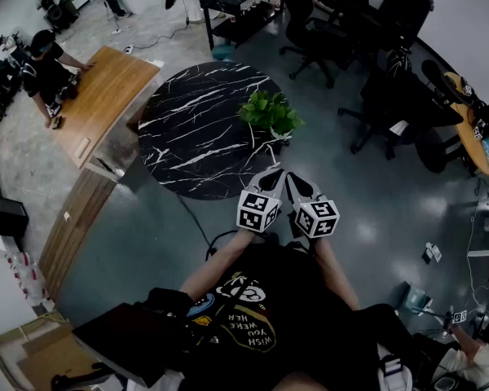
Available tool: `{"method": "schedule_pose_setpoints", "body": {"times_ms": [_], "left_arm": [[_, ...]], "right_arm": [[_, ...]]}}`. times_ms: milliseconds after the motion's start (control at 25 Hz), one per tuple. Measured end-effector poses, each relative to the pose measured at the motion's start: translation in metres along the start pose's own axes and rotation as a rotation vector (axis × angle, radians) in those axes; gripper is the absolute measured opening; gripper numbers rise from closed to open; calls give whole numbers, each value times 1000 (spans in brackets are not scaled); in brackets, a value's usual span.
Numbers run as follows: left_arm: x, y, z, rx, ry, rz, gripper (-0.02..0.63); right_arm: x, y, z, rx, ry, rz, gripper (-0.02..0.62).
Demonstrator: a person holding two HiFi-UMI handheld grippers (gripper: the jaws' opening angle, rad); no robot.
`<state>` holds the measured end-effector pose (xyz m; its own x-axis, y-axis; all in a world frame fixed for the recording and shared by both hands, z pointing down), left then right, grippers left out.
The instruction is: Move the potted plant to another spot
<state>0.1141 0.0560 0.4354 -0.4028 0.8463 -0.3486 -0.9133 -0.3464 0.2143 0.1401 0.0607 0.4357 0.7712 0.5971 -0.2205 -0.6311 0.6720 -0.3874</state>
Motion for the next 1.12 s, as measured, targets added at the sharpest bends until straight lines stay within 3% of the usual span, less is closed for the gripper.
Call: {"method": "schedule_pose_setpoints", "body": {"times_ms": [720,960,1120], "left_arm": [[0,14,8,45,28,-19,5],[-13,38,14,21,35,-41,5],[-21,51,25,-6,45,-15,5]], "right_arm": [[-3,-8,9,-22,14,22,3],[-19,-21,24,-30,41,50,3],[-33,-28,33,-26,50,74,3]]}}
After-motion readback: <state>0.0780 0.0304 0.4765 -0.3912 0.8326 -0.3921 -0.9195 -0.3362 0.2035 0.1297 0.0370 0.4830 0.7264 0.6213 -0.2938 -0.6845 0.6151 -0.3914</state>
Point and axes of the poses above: the fingertips, and each gripper's own axes: x backward along the fingers, y to its left, z out of its underside, the point moved 1 cm from there along x, backward along the fingers, and after that the axes turned 13 degrees about -z, right-handed, at the moved point
